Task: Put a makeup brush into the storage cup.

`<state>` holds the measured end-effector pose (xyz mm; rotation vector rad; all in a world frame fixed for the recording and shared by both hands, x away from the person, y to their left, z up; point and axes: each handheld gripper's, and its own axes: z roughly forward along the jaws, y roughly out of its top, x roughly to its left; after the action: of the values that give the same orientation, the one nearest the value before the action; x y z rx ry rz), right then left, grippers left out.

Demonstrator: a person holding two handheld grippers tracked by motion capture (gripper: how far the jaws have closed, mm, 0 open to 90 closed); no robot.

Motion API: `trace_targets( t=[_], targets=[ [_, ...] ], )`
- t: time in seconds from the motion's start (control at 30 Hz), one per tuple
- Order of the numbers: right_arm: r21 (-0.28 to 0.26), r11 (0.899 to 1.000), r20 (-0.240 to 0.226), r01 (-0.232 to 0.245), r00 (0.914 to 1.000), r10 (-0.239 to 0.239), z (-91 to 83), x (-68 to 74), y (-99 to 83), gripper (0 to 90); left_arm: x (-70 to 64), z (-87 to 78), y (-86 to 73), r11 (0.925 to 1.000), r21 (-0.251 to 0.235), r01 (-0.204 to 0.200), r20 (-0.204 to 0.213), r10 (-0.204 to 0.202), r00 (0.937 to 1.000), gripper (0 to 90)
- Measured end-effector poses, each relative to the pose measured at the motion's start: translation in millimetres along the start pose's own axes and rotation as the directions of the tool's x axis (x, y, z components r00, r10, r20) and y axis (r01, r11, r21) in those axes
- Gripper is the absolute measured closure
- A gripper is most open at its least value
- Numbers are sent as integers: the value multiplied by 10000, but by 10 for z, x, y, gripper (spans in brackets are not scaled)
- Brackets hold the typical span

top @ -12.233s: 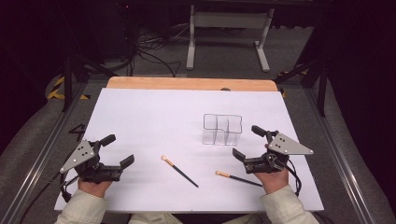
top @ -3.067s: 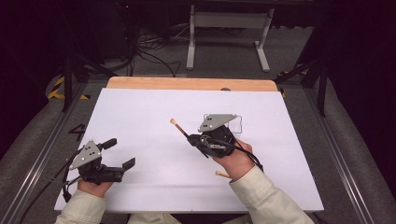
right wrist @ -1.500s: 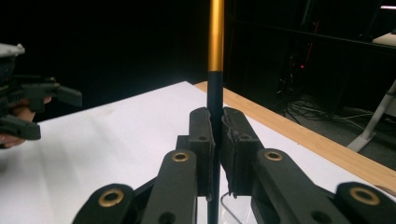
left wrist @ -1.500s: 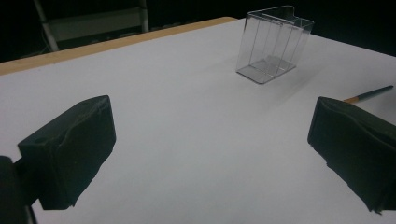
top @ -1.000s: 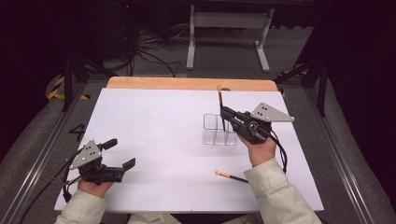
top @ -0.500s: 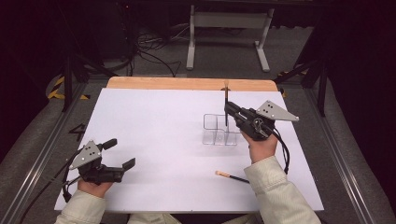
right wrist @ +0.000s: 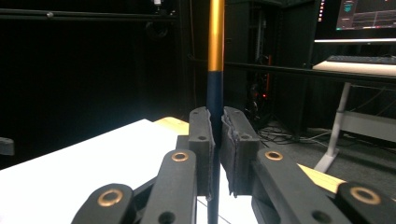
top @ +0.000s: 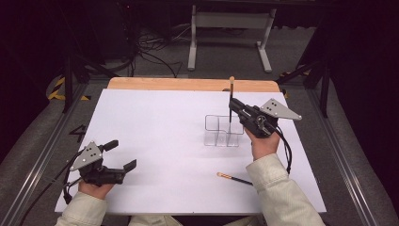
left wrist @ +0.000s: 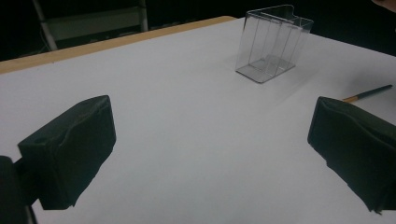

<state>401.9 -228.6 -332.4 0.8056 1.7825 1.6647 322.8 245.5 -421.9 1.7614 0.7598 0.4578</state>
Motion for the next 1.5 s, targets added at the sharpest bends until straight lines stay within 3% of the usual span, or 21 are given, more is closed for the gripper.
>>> trace_targets(
  t=[0.4,0.8,1.03,1.5],
  targets=[
    [-223,9997,109,-69,9999,72,90,-78,-39,828,5,4,-2,10000,21,-19,15,19,10000,17],
    [368,9993,62,31,10000,-34,240,-79,-199,826,4,0,-2,10000,14,-4,10,4,10000,17],
    [711,9969,52,-327,9995,324,262,-116,-321,826,8,-1,-1,10000,23,-37,3,37,10000,17],
    [1401,9884,109,-578,9983,568,292,-117,-383,825,4,-2,0,10000,-8,0,6,0,10000,17]
  ],
)
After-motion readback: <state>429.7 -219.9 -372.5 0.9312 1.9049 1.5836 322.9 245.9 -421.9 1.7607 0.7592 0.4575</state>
